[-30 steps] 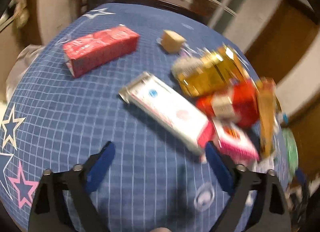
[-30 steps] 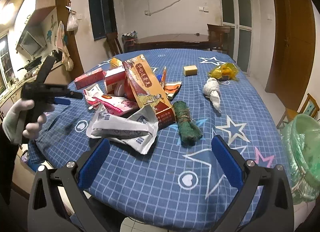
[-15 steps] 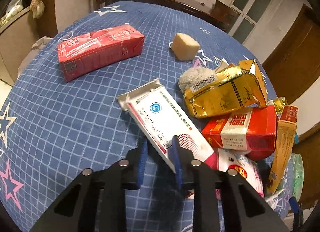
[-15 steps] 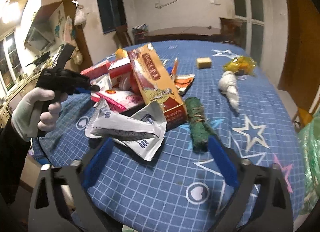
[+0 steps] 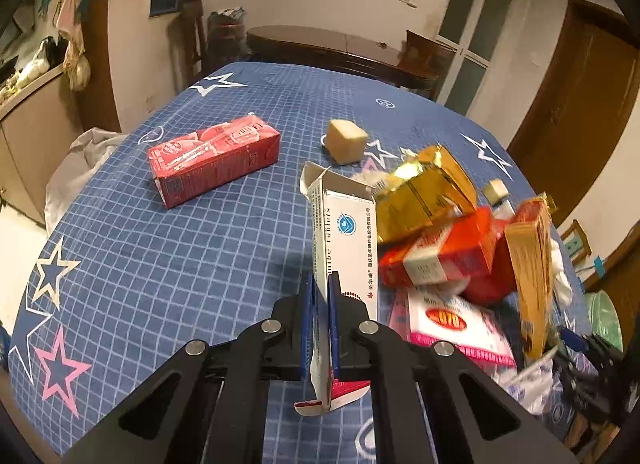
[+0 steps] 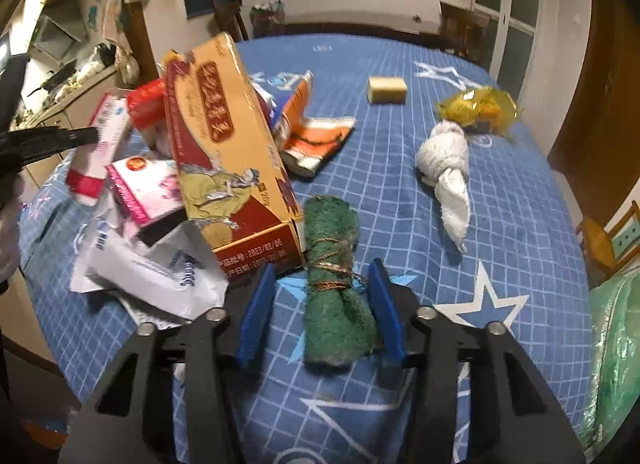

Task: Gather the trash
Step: 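Grasp the white medicine box with the left tool while the right tool grasps the green scrubber pad, then carry the white box and green scrubber over the green-lined bin with both tools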

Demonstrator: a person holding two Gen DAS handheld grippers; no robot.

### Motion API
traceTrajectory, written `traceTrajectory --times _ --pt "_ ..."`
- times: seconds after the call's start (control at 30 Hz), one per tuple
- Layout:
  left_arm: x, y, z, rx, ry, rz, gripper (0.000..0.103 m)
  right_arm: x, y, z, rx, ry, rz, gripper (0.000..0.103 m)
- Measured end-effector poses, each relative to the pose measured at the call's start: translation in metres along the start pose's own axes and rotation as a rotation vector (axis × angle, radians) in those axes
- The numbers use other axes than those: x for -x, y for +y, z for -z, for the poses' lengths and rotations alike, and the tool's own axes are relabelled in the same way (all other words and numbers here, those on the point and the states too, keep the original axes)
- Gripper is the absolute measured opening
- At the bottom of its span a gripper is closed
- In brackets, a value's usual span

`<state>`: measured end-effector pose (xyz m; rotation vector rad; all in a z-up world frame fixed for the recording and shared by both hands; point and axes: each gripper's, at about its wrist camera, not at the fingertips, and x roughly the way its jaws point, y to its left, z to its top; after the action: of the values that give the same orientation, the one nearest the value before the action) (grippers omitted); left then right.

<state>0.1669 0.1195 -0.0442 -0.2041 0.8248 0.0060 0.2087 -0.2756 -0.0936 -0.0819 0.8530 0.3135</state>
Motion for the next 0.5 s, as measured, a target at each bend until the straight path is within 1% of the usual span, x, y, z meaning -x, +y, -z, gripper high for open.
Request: traceTrajectory --times 0.03,0.1,0.2,0.27,0.4,0.5 --pt "0.001 0.0 0.003 -0.001 0.001 0.001 0.009 -0.002 -0.001 0.001 -0.002 0.008 0.004 0.029" --pt "0.002 0.001 0.006 0.002 0.006 0.007 0.009 -0.002 0.0 0.005 -0.005 0.001 0.014 0.016" --pt "0.011 0.002 0.008 0.009 -0.015 0.016 0.008 0.013 -0.001 0.01 -0.025 -0.05 0.022 0.014" --pt "0.024 -0.004 0.008 -0.007 -0.049 0.014 0.008 0.029 -0.004 0.013 -0.055 -0.105 0.03 0.014" --pt "0.057 -0.035 0.012 -0.064 -0.13 0.034 0.008 0.067 -0.009 0.016 -0.1 -0.224 0.047 0.014" --pt "0.079 -0.067 0.014 -0.112 -0.175 0.088 0.008 0.097 -0.01 0.015 -0.107 -0.302 0.067 0.014"
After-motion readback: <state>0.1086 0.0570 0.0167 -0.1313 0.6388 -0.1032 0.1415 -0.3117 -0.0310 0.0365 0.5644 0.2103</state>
